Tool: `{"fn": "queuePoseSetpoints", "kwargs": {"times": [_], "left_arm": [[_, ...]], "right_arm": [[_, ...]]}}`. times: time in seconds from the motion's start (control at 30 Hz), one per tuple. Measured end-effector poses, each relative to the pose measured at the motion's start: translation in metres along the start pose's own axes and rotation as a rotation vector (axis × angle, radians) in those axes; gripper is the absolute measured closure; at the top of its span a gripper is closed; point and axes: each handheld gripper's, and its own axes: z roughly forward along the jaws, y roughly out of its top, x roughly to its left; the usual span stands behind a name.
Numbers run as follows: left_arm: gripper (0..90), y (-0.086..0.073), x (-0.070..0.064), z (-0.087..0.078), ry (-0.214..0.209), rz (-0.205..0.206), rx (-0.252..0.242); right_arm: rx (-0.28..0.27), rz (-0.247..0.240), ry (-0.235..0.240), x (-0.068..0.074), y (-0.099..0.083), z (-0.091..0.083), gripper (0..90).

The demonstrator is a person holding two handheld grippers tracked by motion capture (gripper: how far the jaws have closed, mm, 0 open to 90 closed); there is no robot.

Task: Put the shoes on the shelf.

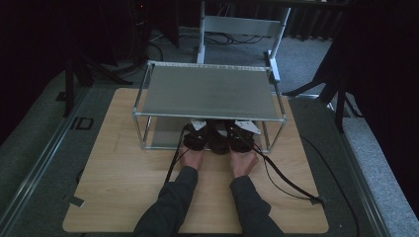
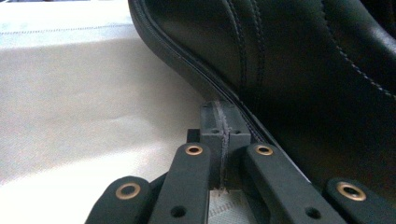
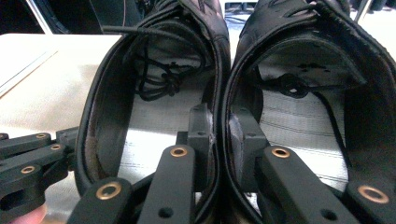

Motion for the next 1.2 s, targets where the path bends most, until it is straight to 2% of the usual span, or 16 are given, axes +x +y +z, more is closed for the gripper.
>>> {"fn": "queuePoseSetpoints", "kwargs": {"times": [0.1, 0.17, 0.27, 0.4, 0.63, 0.73, 0.8, 0.87, 0.9, 0.93, 1.0, 1.07, 1.2], "left_arm": [[90.0, 0.0, 0.001, 0.0, 0.001, -0.002, 0.001], [90.0, 0.0, 0.0, 0.001, 0.013, -0.025, -0.002], [90.0, 0.0, -0.003, 0.003, 0.024, -0.051, -0.012], [90.0, 0.002, -0.003, 0.004, 0.022, -0.052, -0.013], [90.0, 0.006, -0.003, 0.007, 0.032, -0.013, 0.022], [90.0, 0.007, -0.004, 0.011, 0.033, -0.034, 0.007], [90.0, 0.006, -0.003, 0.012, 0.03, -0.03, 0.011], [90.0, 0.005, 0.001, 0.013, 0.022, 0.003, 0.05], [90.0, 0.004, -0.001, 0.015, 0.02, -0.017, 0.037], [90.0, 0.002, -0.001, 0.017, 0.016, -0.015, 0.043], [90.0, 0.0, -0.002, 0.02, 0.022, -0.002, 0.046], [90.0, 0.001, -0.002, 0.02, 0.02, -0.018, 0.051], [90.0, 0.0, -0.001, 0.02, 0.011, -0.013, 0.051]], "right_arm": [[-0.013, -0.008, 0.001, 0.0, 0.0, 0.001, 80.3], [-0.036, -0.023, -0.001, 0.001, -0.002, 0.003, 80.3], [-0.045, -0.018, 0.001, 0.0, -0.002, 0.004, 80.3], [-0.055, 0.0, -0.006, -0.001, -0.002, 0.004, 80.3], [-0.059, 0.011, -0.01, -0.002, -0.001, 0.007, 80.1], [-0.065, 0.008, -0.013, -0.002, -0.001, 0.008, 79.7], [-0.071, 0.006, -0.011, -0.002, -0.001, 0.009, 79.1], [-0.085, -0.002, -0.009, -0.003, -0.002, 0.01, 78.0], [-0.094, -0.01, -0.01, -0.003, -0.002, 0.01, 77.0], [-0.102, -0.016, -0.01, -0.003, -0.003, 0.011, 75.6], [-0.141, -0.033, 0.007, -0.005, -0.004, 0.013, 67.3], [-0.161, -0.049, 0.008, -0.006, -0.005, 0.015, 66.1], [-0.18, -0.068, 0.026, -0.007, -0.006, 0.016, 63.4]]}}
